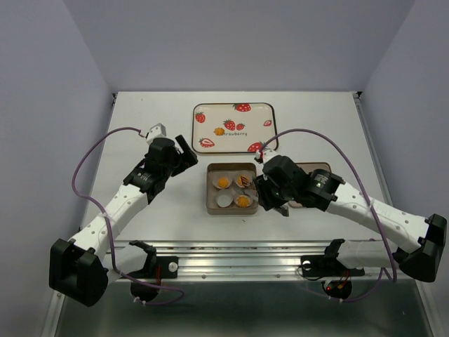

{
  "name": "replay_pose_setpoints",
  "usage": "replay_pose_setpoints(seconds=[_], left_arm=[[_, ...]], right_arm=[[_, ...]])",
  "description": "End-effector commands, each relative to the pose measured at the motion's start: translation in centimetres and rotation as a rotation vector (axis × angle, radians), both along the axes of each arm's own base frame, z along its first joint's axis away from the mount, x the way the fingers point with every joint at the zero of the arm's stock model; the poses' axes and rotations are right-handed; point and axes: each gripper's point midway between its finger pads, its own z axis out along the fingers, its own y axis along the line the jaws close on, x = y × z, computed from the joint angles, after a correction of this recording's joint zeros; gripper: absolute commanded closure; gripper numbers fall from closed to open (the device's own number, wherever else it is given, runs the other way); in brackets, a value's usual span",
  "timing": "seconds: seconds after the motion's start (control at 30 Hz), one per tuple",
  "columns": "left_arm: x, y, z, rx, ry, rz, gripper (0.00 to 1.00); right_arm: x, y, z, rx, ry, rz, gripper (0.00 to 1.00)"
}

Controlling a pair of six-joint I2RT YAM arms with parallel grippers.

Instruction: Pack the cookies

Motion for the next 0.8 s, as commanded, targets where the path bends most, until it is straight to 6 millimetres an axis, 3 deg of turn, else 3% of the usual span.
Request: replay_pose_setpoints(seconds=[0.0, 0.13, 0.3, 0.5, 0.53, 0.77], left_arm=[[0.2, 0.5, 1.7, 0.008, -0.056, 0.016, 0.01], [0.3, 0.6, 2.0, 0.01, -0.061, 0.024, 0.01], [0.7, 0.9, 2.8, 0.015, -0.086, 0.044, 0.01], [1.1, 1.3, 3.2, 0.022, -0.104, 0.072, 0.01], [1.1, 1.3, 3.3, 0.021, -0.107, 0.073, 0.01], [1.1, 1.9, 2.9, 0.037, -0.1, 0.096, 0.01]], right_arm=[[1.4, 2.6, 6.0, 0.184, -0.149, 0.043, 0.54], [3.3, 3.6, 8.2, 0.23, -0.231, 0.002, 0.54], [6.9, 5.0, 8.2, 0.177, -0.31, -0.079, 0.53], [13.4, 6.2, 8.6, 0.212, -0.362, -0.112, 0.53], [15.0, 5.6, 8.7, 0.215, -0.372, -0.137, 0.53], [20.2, 6.8, 5.2, 0.162, -0.331, -0.06, 0.5]])
